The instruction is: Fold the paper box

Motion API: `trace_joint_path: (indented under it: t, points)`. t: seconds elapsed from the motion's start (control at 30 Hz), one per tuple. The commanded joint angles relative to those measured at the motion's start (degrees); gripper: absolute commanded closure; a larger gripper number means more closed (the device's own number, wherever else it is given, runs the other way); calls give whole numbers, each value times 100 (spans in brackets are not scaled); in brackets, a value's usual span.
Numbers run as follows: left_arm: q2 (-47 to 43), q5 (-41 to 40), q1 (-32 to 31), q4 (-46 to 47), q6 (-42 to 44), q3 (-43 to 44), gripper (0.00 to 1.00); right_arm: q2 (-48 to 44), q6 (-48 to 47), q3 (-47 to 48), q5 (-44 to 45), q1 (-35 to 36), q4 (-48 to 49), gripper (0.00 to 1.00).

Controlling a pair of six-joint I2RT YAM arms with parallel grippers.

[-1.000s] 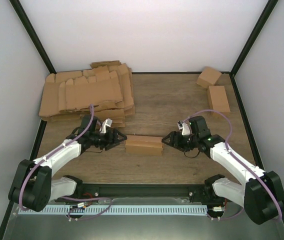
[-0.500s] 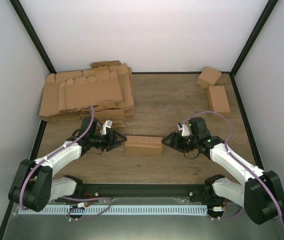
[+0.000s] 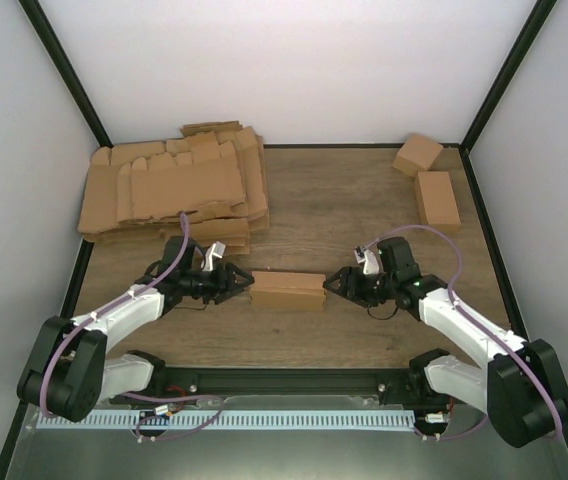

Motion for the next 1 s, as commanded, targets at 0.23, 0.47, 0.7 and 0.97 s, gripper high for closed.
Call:
trace_joint_path:
  t: [0.23,0.47,0.7,0.97]
  points:
    - [-310,-342,-19,-616,123,401,16,-57,-296,633,554,-35,-649,20]
    - [-577,-289,-23,-948,43,584,6,-307,-309,864,212,-38,-887,2]
    - [-809,-256,-181,-1483,-597,741,3,-407,30,905,92,-29,-1154,0]
    - [-1117,-801,-664,-1107,-2113,472,3,-690,1472,661,407,369,-836,1]
